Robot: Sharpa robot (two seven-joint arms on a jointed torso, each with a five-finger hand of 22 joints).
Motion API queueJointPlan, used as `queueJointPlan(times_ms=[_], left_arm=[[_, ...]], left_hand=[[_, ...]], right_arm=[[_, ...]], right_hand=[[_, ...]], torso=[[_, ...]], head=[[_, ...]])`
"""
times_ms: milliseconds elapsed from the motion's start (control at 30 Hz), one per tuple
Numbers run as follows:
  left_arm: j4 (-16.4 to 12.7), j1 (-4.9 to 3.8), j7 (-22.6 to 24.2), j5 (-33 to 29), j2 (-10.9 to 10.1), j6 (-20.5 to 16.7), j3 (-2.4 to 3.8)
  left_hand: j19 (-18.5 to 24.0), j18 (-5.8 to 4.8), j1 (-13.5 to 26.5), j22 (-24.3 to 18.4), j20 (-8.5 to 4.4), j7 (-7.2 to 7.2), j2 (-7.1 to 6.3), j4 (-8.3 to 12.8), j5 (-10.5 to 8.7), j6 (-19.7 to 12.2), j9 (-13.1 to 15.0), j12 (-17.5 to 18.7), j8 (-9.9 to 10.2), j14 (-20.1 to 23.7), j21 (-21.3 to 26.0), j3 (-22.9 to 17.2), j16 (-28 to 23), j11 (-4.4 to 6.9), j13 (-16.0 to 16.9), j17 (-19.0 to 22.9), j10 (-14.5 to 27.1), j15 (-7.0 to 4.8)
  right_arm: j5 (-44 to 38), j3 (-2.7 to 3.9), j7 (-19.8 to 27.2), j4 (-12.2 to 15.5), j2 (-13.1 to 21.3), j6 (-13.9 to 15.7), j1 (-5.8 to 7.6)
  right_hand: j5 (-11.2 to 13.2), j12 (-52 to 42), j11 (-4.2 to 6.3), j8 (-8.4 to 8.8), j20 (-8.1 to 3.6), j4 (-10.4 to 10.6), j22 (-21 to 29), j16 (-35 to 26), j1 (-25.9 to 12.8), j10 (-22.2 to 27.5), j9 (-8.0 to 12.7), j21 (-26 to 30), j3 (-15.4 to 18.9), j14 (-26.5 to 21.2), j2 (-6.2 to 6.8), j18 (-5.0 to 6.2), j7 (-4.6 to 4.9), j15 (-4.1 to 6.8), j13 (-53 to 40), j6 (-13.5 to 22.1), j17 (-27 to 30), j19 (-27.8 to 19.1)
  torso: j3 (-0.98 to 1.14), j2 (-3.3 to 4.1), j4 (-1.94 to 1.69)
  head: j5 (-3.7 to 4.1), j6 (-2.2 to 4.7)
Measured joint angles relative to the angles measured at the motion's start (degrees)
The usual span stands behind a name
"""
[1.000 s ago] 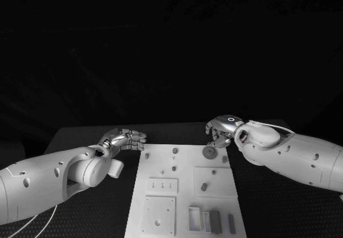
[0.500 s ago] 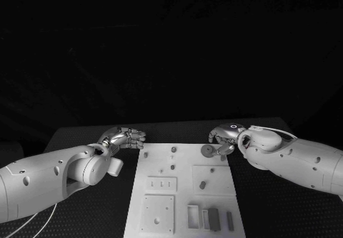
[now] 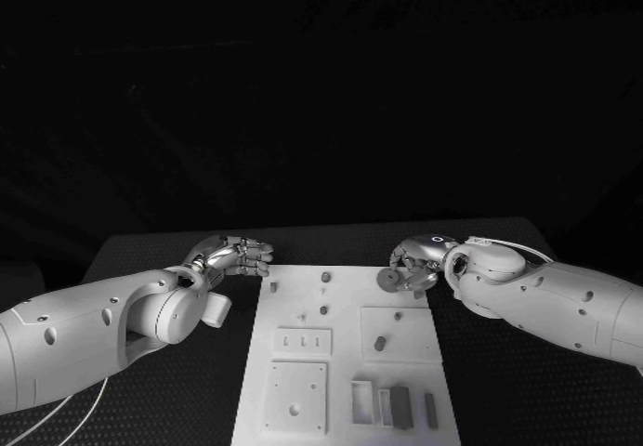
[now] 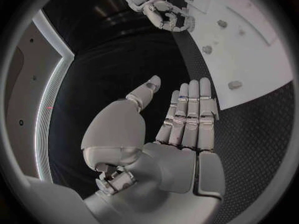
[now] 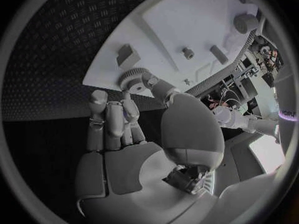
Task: Assemble the parts on the task board
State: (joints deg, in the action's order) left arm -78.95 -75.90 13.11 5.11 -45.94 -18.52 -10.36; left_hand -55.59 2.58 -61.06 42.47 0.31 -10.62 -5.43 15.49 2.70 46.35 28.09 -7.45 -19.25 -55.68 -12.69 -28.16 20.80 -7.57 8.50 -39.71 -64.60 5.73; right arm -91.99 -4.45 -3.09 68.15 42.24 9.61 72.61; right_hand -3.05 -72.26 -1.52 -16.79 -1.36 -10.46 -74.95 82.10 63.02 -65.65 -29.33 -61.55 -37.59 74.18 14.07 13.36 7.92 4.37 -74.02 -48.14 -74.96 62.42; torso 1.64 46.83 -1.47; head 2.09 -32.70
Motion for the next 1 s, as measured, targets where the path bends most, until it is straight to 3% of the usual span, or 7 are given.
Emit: queueJointPlan(times_ms=[167, 533, 700, 1000], left_arm=[[-0.04, 0.00, 0.00, 0.00, -0.06, 0.00, 0.00], [-0.29, 0.00, 0.00, -0.01, -0.28, 0.00, 0.00], [-0.27, 0.00, 0.00, -0.02, -0.35, 0.00, 0.00], [-0.52, 0.00, -0.01, -0.02, -0.46, 0.00, 0.02]], left_hand=[[0.00, -0.01, 0.00, 0.00, 0.00, 0.00, 0.00, 0.00, 0.00, 0.00, 0.00, 0.23, 0.00, 0.00, 0.00, 0.00, 0.00, 0.00, 0.00, -0.01, 0.00, 0.00], [0.00, -0.02, 0.00, 0.04, 0.00, 0.00, 0.00, 0.00, 0.00, 0.00, 0.00, 0.23, 0.23, 0.00, 0.00, 0.00, 0.00, 0.00, -0.01, -0.05, 0.00, 0.00], [0.00, -0.03, 0.00, 0.04, 0.00, 0.00, 0.00, 0.00, 0.00, 0.00, 0.00, 0.23, 0.23, 0.00, 0.00, 0.00, 0.00, 0.00, -0.01, -0.05, 0.00, 0.00], [0.00, -0.04, 0.00, 0.03, 0.00, 0.00, 0.00, 0.00, 0.00, 0.00, 0.00, 0.23, 0.23, 0.00, 0.00, 0.00, 0.00, 0.00, 0.03, -0.11, 0.00, 0.00]], right_arm=[[0.87, 0.00, 0.63, 0.06, -0.13, 0.55, 0.00], [1.51, 0.01, 1.10, -0.57, -0.76, 1.07, 0.00], [1.17, 0.04, 1.10, -1.01, -1.22, 1.27, -0.11], [-0.50, 0.04, 1.07, -1.07, -1.72, 1.58, -0.51]], right_hand=[[0.00, -0.32, 0.30, -0.21, 0.00, -0.22, 0.01, 0.39, 0.04, -0.29, -0.17, -0.25, -0.22, 0.09, -2.20, -0.01, -0.36, 0.09, 0.00, -0.45, 0.00, 0.00], [0.00, -0.95, 0.30, -0.84, -0.20, -1.81, 0.01, 1.09, 0.03, -1.12, -0.45, -0.59, 0.26, 0.50, -4.01, -0.01, -0.38, 0.51, 0.13, -1.57, 0.01, -0.21], [0.00, -0.95, 0.29, -0.83, -0.29, -1.97, 0.01, 1.32, -0.11, -1.12, -0.47, -0.80, 0.42, 0.50, -3.88, -0.01, -0.38, 0.51, 0.31, -1.57, 0.01, -0.31], [0.00, -0.94, 0.30, -0.37, -0.29, -1.56, 0.02, 1.65, -0.71, -1.12, -0.17, -0.80, 0.02, 0.32, -1.68, -0.01, -0.24, 0.35, 0.83, -1.42, 0.01, -0.34]], torso=[[-0.04, 0.02, 0.00], [-0.13, 0.02, 0.00], [-0.09, 0.01, -0.01], [-0.06, -0.01, -0.02]], head=[[-0.13, -0.21], [-0.26, -0.52], [-0.44, -0.53], [-0.53, -0.99]])
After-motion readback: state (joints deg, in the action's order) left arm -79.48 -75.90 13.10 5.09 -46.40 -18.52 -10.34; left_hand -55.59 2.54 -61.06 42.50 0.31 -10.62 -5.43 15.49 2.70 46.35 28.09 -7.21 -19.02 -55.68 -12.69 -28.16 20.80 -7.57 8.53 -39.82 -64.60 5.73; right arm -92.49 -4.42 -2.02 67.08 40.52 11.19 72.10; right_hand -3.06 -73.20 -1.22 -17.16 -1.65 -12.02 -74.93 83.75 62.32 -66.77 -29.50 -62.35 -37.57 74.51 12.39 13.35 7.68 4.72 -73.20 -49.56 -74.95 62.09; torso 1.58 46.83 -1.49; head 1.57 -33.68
